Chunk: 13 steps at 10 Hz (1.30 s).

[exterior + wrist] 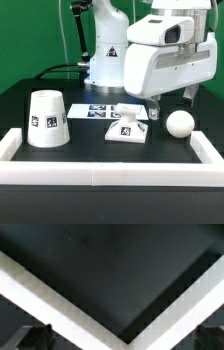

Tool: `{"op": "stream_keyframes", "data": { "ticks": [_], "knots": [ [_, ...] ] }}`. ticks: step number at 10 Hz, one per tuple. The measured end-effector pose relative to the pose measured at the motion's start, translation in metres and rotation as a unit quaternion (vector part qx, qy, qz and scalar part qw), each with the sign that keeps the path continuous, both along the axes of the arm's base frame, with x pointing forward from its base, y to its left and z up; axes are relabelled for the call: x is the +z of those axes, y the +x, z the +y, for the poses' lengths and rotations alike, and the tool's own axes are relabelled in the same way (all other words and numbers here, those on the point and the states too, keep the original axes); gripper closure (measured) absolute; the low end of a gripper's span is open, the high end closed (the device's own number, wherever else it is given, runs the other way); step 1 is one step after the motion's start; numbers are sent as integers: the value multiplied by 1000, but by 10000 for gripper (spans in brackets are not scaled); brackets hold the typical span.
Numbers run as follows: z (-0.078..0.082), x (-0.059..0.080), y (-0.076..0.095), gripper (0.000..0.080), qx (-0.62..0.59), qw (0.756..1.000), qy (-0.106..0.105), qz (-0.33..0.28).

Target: Assemble lamp

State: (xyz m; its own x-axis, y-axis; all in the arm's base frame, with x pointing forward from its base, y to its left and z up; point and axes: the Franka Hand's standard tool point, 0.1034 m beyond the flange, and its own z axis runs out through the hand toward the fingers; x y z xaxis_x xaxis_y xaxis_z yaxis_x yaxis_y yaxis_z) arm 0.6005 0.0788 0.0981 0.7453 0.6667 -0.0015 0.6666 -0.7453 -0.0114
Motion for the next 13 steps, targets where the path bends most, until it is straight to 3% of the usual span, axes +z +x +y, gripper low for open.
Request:
{"op": "stream_keyframes", "data": {
  "ticks": [6,10,13],
  "knots": [
    [-1,-1,-1,100,-1,1000,0,1],
    [-40,3,-42,100,-65,998,-1,-9],
    [-41,1,-48,100,-160,987,3,-8]
  ]
}}
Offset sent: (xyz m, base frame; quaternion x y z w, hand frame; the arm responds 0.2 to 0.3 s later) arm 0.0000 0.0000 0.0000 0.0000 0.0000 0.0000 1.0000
